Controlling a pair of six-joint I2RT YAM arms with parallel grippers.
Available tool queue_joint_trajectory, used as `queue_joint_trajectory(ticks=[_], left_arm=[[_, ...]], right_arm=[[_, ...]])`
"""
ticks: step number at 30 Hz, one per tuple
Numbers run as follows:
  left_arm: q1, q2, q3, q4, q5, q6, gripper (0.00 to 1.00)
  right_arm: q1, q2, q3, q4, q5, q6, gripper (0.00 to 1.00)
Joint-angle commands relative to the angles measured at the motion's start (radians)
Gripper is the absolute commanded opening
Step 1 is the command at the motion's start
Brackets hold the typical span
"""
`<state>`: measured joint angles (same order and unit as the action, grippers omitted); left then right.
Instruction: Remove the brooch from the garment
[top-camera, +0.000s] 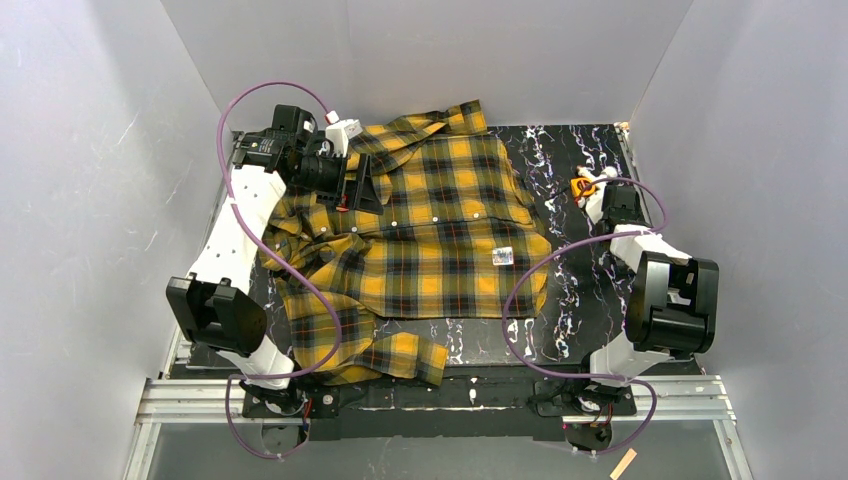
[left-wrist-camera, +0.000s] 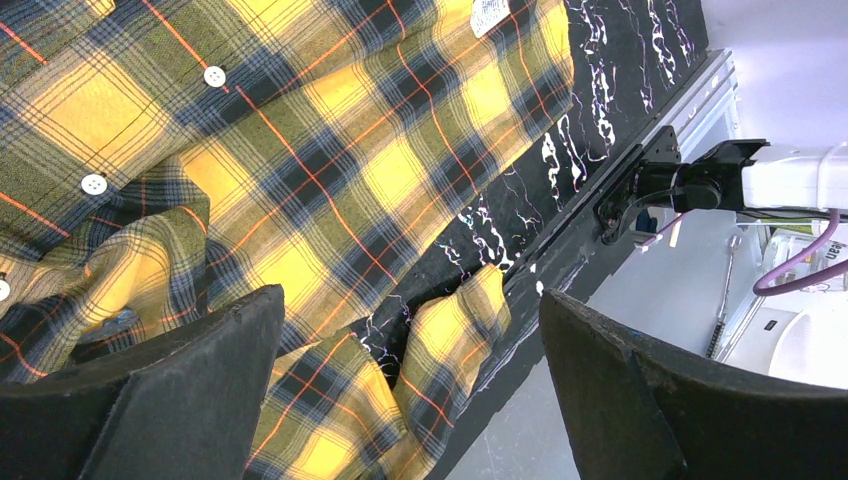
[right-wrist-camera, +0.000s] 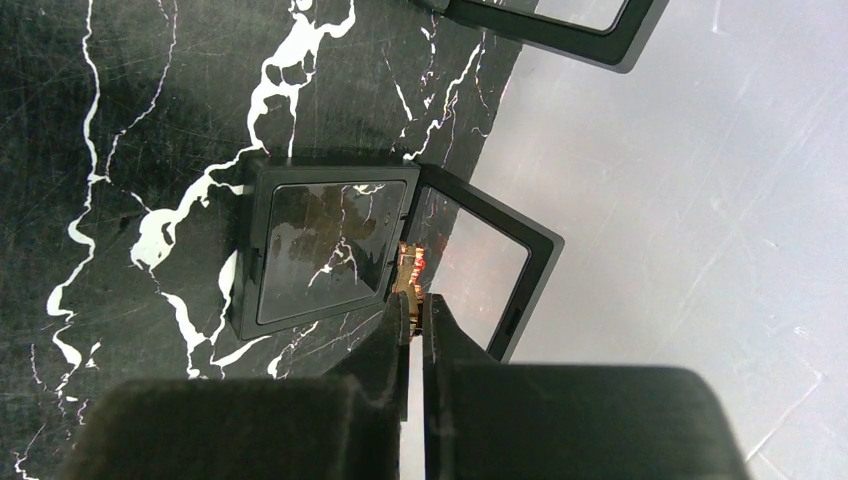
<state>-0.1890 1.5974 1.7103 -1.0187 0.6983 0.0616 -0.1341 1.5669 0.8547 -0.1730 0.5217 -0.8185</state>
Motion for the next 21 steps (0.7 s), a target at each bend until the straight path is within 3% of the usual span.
queue_joint_trajectory(ticks=[1,12,21], left_arm=[[0.003,-0.028,0.013,-0.024,0.015,0.016,0.98],[0.003,-0.048,-0.008,-0.025,0.014,0.008,0.98],[0.003,-0.048,-0.017,-0.025,0.013,0.008,0.98]], right_arm=[[-0.01,0.026,-0.001,0.043,0.003,-0.017,0.01],[-0.014,0.058,0.004,0.059,-0.008,-0.014,0.01],[-0.015,0.062,0.032,0.0,-0.04,0.003,0.21]])
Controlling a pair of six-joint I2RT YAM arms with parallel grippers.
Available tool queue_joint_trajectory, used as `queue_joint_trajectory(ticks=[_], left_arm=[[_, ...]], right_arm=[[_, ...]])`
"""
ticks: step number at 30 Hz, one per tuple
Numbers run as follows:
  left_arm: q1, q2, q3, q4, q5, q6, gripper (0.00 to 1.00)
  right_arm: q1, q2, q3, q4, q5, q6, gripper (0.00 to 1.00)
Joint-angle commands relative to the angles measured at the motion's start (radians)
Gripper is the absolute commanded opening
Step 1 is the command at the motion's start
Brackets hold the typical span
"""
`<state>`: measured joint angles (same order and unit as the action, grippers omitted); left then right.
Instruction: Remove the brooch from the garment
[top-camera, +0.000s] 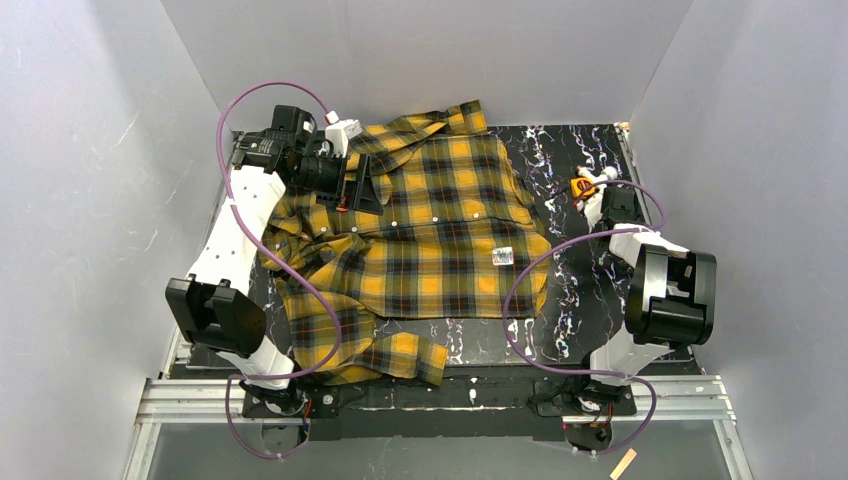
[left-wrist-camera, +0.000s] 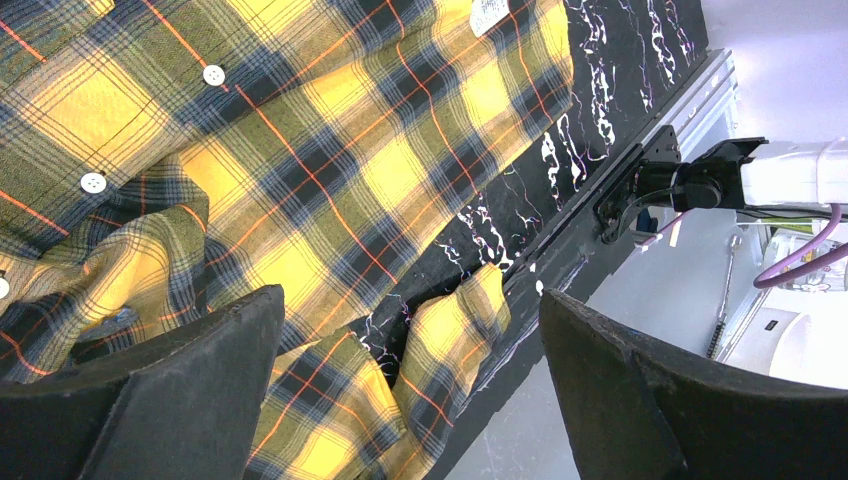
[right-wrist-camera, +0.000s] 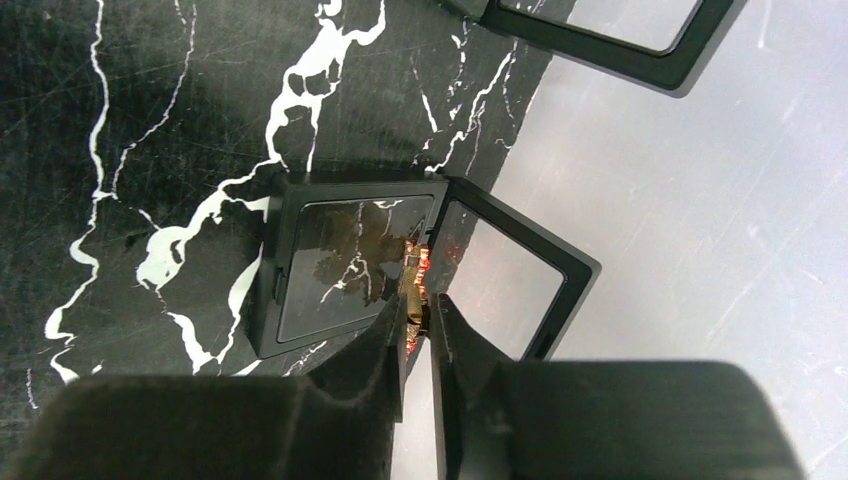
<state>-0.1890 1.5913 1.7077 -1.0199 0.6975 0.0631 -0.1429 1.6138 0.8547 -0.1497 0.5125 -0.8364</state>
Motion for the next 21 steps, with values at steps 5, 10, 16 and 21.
queue_joint_trajectory(ticks=[5,10,16,21], left_arm=[[0.003,-0.042,-0.015,-0.023,0.015,0.01,0.98],[0.004,-0.038,-0.013,-0.024,0.014,0.013,0.98],[0.003,-0.042,-0.017,-0.025,0.014,0.023,0.98],[0.003,-0.042,-0.016,-0.024,0.011,0.029,0.98]], right_arm=[[-0.005,0.017,0.054,-0.061,-0.055,0.041,0.3],[-0.003,0.016,0.072,-0.097,-0.074,0.072,0.32],[0.007,0.015,0.102,-0.152,-0.112,0.104,0.37],[0.011,0.015,0.146,-0.203,-0.146,0.127,0.4]])
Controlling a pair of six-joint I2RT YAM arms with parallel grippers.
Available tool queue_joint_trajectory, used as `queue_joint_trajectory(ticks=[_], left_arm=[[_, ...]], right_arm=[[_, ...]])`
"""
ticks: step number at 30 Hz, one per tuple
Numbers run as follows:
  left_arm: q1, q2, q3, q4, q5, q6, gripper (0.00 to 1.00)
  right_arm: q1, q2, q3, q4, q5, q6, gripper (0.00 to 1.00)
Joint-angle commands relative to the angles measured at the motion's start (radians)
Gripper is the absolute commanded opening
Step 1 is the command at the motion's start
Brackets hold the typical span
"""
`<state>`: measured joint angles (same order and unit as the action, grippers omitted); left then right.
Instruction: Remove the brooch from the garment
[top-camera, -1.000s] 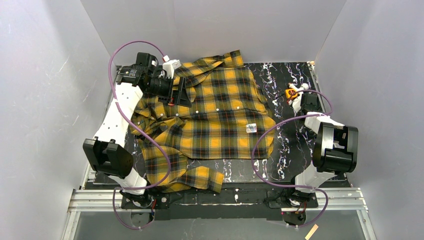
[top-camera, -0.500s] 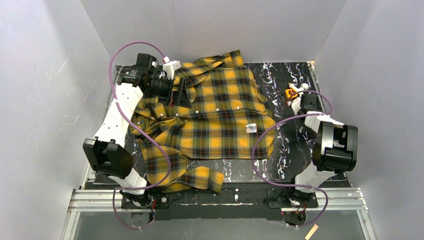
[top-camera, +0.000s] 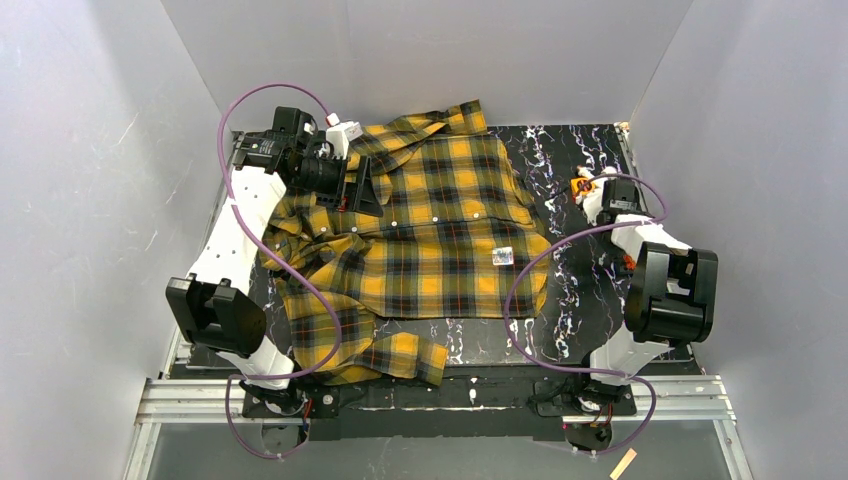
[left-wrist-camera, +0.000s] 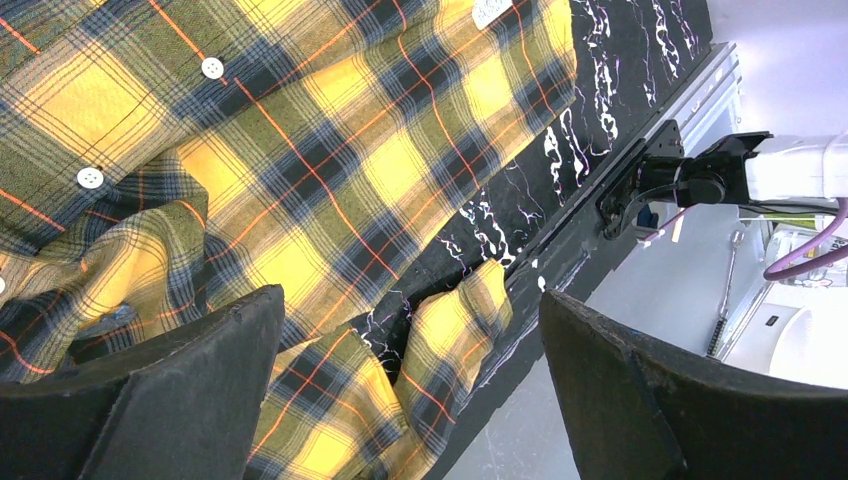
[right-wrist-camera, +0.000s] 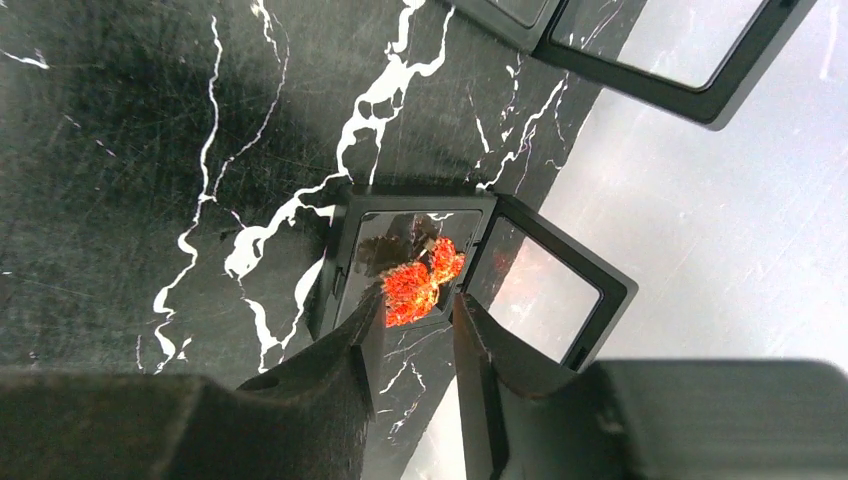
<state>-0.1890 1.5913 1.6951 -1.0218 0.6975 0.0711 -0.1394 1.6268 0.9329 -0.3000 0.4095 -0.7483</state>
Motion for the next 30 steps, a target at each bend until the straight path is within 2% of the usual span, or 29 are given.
queue_joint_trajectory(ticks=[1,5,9,15,19,26,30], left_arm=[[0.004,-0.041,-0.001,-0.021,0.007,0.021,0.98],[0.003,-0.03,0.009,-0.027,-0.005,0.019,0.98],[0.027,0.005,0.052,-0.053,-0.048,0.012,0.98],[0.201,0.125,0.156,-0.076,-0.016,0.034,0.98],[0.271,0.221,0.255,-0.122,-0.079,0.094,0.97],[0.272,0.327,0.273,-0.109,-0.108,0.149,0.66],[0.259,0.362,0.244,-0.095,-0.112,0.151,0.53]], right_arm=[[0.01,0.002,0.078,-0.067,-0.051,0.043,0.41],[0.031,-0.013,0.113,-0.122,-0.102,0.075,0.42],[0.072,-0.032,0.182,-0.198,-0.177,0.127,0.49],[0.186,-0.042,0.31,-0.309,-0.344,0.21,0.61],[0.231,-0.023,0.387,-0.349,-0.486,0.256,0.68],[0.302,0.054,0.515,-0.355,-0.711,0.357,0.72],[0.347,0.117,0.585,-0.354,-0.784,0.392,0.72]])
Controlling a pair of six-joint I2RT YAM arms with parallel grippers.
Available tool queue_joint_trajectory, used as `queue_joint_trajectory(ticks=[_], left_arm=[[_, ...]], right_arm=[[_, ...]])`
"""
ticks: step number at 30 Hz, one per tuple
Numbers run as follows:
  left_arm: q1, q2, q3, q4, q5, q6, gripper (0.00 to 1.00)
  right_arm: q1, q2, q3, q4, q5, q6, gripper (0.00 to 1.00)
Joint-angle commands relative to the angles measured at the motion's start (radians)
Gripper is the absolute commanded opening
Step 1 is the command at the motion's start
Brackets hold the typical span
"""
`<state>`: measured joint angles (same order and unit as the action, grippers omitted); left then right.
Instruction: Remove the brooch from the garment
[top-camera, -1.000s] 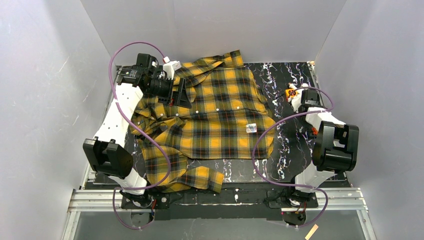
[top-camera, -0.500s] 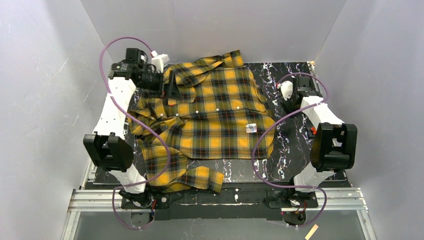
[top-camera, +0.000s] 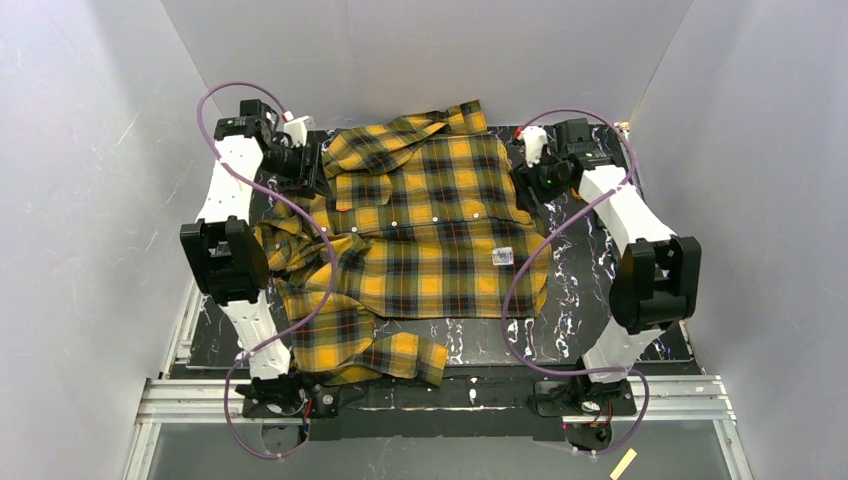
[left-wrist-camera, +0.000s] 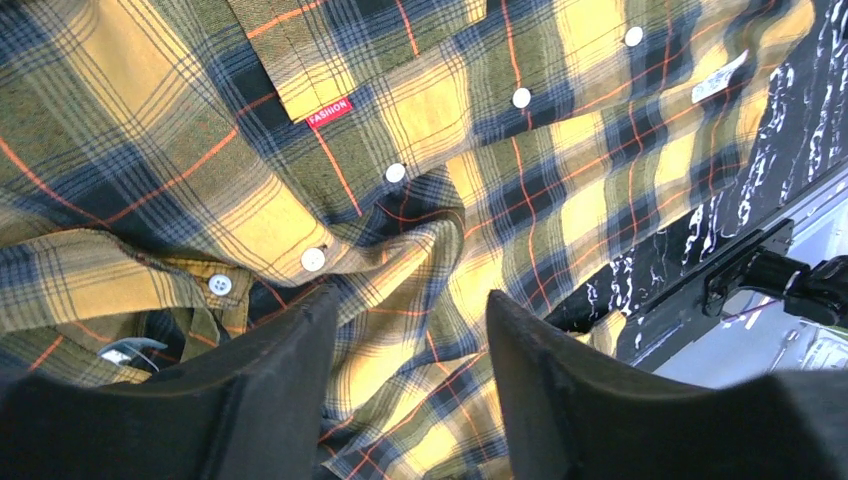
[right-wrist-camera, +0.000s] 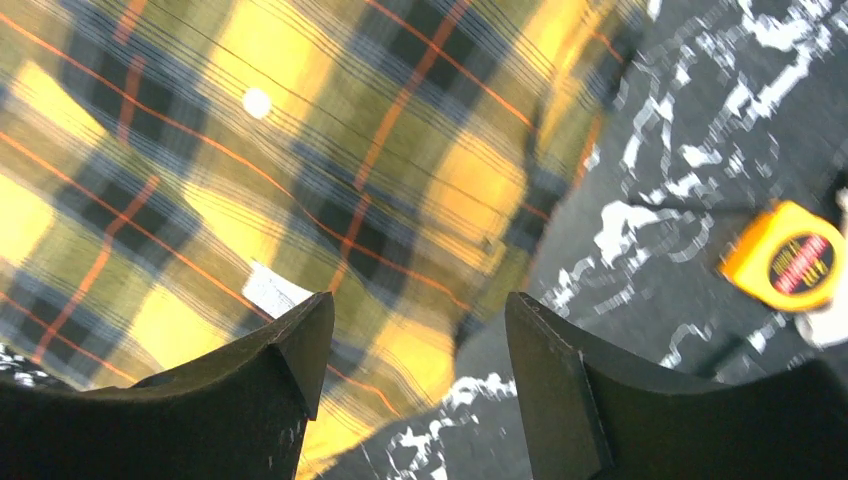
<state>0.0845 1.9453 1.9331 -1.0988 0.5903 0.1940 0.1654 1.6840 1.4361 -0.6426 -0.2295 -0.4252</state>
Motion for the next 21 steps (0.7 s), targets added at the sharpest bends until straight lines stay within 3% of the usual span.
queue_joint_trajectory(ticks=[1,13,21], left_arm=[[-0.017,0.011,-0.017,-0.008,-0.011,0.032,0.51],[-0.06,-0.054,-0.252,-0.016,-0.083,0.207,0.5],[-0.047,-0.171,-0.383,-0.056,-0.039,0.283,0.47]], right_arm=[[0.055,0.074,0.098,-0.012,-0.159,0.073,0.72],[0.203,0.187,0.09,-0.055,-0.231,0.03,0.71],[0.26,0.173,0.056,-0.054,-0.274,0.041,0.7]])
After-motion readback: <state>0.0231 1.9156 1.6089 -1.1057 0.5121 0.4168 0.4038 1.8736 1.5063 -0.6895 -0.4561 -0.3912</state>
